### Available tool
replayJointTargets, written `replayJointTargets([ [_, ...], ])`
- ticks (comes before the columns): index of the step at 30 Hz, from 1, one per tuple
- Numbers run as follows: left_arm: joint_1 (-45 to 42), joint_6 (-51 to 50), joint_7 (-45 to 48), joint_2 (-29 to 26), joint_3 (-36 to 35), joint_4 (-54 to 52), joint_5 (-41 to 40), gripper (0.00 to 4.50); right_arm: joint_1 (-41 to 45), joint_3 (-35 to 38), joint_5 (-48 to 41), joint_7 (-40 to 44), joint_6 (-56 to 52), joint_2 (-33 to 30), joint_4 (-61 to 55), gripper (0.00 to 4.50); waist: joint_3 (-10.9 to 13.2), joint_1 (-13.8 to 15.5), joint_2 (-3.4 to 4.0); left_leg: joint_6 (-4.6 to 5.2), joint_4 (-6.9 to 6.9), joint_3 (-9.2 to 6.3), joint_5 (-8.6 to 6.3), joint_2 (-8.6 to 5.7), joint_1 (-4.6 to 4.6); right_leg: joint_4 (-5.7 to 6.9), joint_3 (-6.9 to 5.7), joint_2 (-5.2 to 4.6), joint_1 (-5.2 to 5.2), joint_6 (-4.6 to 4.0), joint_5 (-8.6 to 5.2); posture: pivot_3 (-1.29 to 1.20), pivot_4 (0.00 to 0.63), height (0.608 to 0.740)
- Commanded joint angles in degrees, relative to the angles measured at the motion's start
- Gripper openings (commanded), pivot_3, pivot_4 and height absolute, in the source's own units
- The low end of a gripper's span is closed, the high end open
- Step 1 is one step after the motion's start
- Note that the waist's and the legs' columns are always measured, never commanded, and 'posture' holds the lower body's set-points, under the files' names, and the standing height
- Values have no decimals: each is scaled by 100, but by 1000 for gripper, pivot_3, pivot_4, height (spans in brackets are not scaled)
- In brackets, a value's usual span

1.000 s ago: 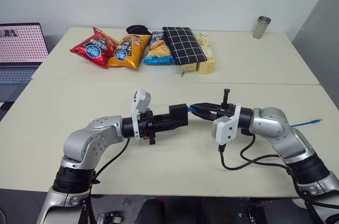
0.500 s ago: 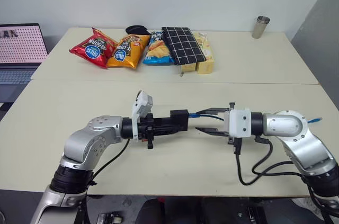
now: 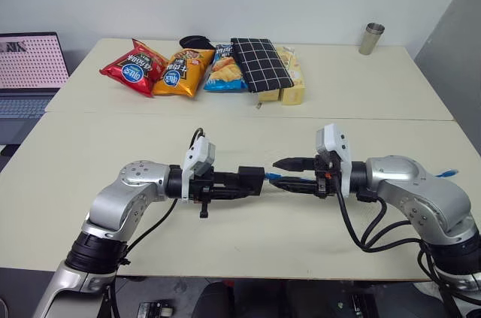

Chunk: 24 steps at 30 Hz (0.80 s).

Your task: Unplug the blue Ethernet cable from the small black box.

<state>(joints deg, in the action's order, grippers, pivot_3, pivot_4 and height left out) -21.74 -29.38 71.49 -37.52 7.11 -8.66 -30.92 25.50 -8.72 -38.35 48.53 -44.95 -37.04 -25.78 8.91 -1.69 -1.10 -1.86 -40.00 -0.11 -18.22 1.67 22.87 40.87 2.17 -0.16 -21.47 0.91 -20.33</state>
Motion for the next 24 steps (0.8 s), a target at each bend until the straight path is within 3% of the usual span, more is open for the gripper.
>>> replayJointTargets([
  [1, -32, 114, 90, -65, -29, -185, 2, 778, 97, -40, -142, 122, -138, 76, -17, 2002, 0, 0, 0, 0, 0, 0, 0, 0, 0, 0, 0, 0, 0, 0, 0, 0, 150, 740],
  [16, 43, 149, 118, -53, -37, -272, 51, 778, 191, -197, -55, 172, -293, 305, 173, 2002, 0, -3, 0, 1, 1, -1, -1, 1, 0, 0, 0, 0, -1, 0, 0, 0, 150, 740],
  [17, 47, 148, 114, -51, -36, -281, 47, 778, 191, -197, -51, 181, -296, 302, 177, 1633, 0, -3, 0, 1, 1, -1, -1, 0, 0, 0, 0, 0, -1, 0, 0, 0, 150, 740],
  [24, 145, 331, 244, -132, 34, -299, 135, 778, 290, -208, -67, 340, -350, 262, 275, 283, 0, -3, 0, 3, 1, 0, -2, 0, 0, 0, 0, 0, -1, 0, 0, 0, 150, 740],
])
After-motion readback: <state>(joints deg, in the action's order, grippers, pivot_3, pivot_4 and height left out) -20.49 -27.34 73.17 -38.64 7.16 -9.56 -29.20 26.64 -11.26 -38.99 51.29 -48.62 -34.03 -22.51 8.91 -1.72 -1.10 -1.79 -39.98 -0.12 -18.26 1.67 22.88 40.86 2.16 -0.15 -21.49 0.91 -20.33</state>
